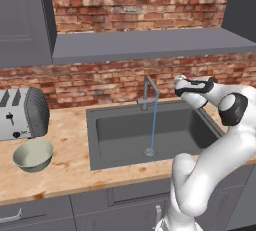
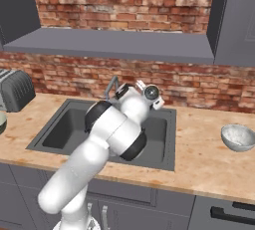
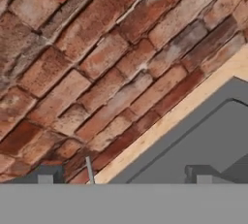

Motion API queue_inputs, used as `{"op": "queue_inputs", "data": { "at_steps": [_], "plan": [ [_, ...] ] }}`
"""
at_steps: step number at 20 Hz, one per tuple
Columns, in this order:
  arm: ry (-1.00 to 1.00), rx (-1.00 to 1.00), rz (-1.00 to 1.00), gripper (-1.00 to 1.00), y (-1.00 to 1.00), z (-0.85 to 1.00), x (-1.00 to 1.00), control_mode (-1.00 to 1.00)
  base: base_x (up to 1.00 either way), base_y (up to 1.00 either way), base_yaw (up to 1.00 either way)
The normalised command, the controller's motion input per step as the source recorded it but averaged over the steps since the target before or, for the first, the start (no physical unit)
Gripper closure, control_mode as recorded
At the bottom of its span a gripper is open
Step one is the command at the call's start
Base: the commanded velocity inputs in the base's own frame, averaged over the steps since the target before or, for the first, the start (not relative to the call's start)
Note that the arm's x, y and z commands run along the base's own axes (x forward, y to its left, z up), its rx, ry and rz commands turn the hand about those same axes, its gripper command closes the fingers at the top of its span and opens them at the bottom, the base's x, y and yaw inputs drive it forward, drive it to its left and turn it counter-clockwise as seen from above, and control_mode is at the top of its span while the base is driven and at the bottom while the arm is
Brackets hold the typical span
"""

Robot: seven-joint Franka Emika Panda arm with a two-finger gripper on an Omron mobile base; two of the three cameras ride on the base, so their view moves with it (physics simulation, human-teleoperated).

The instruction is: Rinse each bowl for a few seconds and place them down in the sink or on the counter.

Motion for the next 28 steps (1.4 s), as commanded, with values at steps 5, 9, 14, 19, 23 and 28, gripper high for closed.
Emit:
{"op": "queue_inputs", "data": {
  "at_steps": [5,9,14,19,23,28],
  "plan": [
    [0.04,0.1,-0.07,-1.0,-0.25,0.27,-0.4,-1.0,0.0,0.0,0.0],
    [0.07,0.07,-0.03,-1.0,-0.17,0.15,-0.48,-1.0,0.0,0.0,0.0],
    [0.1,0.05,0.0,-1.0,-0.12,0.14,-0.49,-1.0,0.0,0.0,0.0],
    [0.11,0.04,0.0,-1.0,-0.13,0.15,-0.45,-1.0,0.0,0.0,0.0],
    [0.1,0.01,0.0,-1.0,-0.09,0.13,-0.45,-1.0,0.0,0.0,0.0],
    [0.07,-0.01,0.0,-1.0,-0.07,0.1,-0.46,-1.0,0.0,0.0,0.0]
  ]
}}
